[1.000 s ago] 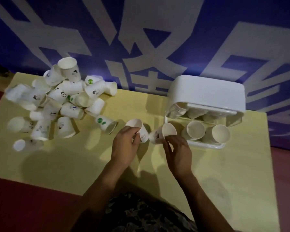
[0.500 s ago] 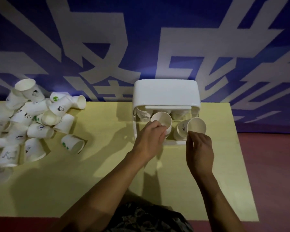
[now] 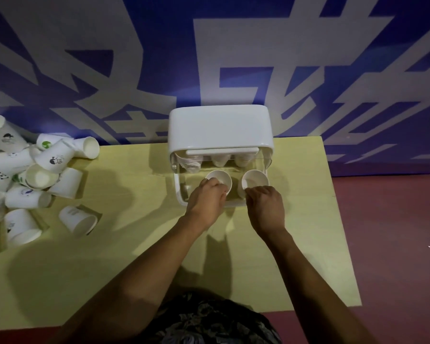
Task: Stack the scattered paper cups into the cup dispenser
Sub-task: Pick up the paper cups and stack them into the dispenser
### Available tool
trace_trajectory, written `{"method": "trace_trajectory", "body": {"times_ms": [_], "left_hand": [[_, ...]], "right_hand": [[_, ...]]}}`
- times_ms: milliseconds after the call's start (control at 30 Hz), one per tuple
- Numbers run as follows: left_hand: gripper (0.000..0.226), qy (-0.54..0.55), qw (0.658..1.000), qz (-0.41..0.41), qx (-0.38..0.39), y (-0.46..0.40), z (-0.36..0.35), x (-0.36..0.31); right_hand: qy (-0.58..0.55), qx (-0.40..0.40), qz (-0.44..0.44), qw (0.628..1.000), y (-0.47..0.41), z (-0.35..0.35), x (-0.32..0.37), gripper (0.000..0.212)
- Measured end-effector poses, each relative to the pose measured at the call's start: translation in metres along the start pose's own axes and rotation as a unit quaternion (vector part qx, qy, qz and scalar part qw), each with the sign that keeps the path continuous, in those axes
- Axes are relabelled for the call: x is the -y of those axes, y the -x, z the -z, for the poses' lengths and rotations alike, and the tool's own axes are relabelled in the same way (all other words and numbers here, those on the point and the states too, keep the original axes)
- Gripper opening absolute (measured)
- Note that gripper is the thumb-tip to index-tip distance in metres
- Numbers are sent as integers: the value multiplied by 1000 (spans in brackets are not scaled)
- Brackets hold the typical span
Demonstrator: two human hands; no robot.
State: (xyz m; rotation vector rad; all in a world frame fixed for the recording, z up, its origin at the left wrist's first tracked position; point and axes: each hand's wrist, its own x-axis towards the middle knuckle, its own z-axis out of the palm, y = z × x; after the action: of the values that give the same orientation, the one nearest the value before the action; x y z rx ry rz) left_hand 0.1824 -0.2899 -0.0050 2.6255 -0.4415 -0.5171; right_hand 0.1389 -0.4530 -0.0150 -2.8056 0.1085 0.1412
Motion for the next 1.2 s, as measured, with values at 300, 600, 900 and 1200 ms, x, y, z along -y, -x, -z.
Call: {"method": "trace_trajectory", "body": {"times_ms": [300, 600, 900, 1200], "left_hand": [[21, 67, 983, 86, -147, 60, 16, 75], [26, 90, 940, 257, -207, 168, 46, 200], [13, 405, 766, 433, -250, 230, 60, 302], [26, 719, 466, 482, -184, 241, 89, 398]], "right_hand": [[-176, -63, 52, 981, 22, -13, 65, 18], [-188, 175, 109, 960, 42, -90, 176, 20], [-196, 260, 65, 943, 57, -134, 290, 19], [-435, 336, -293, 783, 70, -192, 391, 18]]}}
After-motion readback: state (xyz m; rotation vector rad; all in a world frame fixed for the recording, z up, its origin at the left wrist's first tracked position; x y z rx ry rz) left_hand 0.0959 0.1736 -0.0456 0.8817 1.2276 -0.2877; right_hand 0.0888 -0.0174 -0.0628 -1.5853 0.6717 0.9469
